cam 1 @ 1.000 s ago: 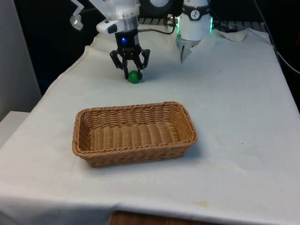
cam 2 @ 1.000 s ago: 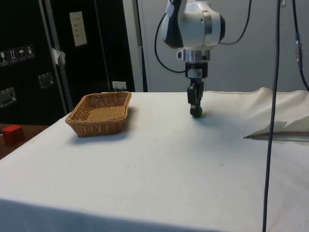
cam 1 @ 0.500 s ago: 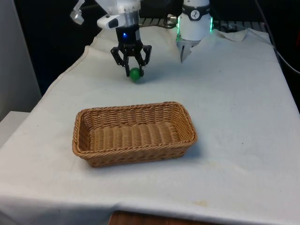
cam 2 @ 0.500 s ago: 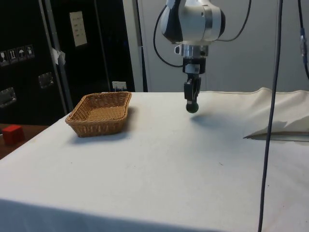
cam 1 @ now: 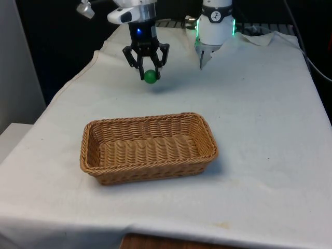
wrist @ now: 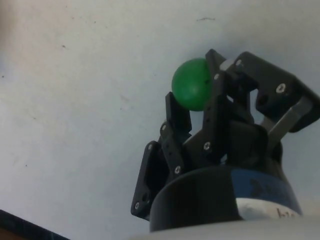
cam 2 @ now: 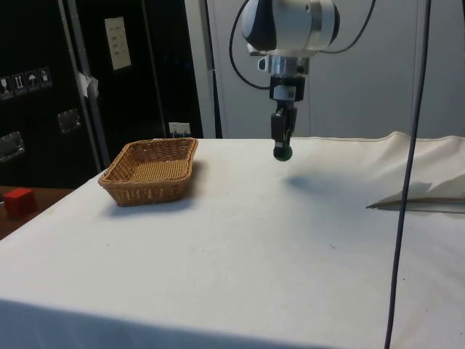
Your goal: Pick up the ball and place it into the basket.
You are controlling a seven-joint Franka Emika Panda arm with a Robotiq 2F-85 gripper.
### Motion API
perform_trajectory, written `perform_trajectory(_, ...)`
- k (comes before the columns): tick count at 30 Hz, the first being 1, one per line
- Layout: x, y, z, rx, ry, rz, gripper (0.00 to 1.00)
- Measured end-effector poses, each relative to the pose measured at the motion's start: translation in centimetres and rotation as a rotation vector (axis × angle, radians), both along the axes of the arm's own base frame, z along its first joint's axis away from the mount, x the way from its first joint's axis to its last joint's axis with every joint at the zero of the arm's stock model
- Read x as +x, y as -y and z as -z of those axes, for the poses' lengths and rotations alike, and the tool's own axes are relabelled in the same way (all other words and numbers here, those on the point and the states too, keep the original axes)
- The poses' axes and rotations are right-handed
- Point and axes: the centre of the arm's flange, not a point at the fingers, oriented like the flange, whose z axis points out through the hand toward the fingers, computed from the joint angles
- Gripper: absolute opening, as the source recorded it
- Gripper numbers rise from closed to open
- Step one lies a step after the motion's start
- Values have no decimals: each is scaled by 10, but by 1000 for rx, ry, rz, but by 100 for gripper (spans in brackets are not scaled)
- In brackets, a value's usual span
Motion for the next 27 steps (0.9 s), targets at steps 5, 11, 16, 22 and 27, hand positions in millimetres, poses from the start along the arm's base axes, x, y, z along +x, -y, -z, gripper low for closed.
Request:
perform_trajectory(5,4,-3,-8,4,12,-2,1)
perform_trajectory(11,9,-8,-19,6,24,-8,1)
perform_trajectory(16,13,-10,-28,4,33,-12,1)
perform_trajectory(22,19,-13,-39,-2,44,-17,1)
perform_trajectory(27,28,-18,-51,-8,57,-21,1)
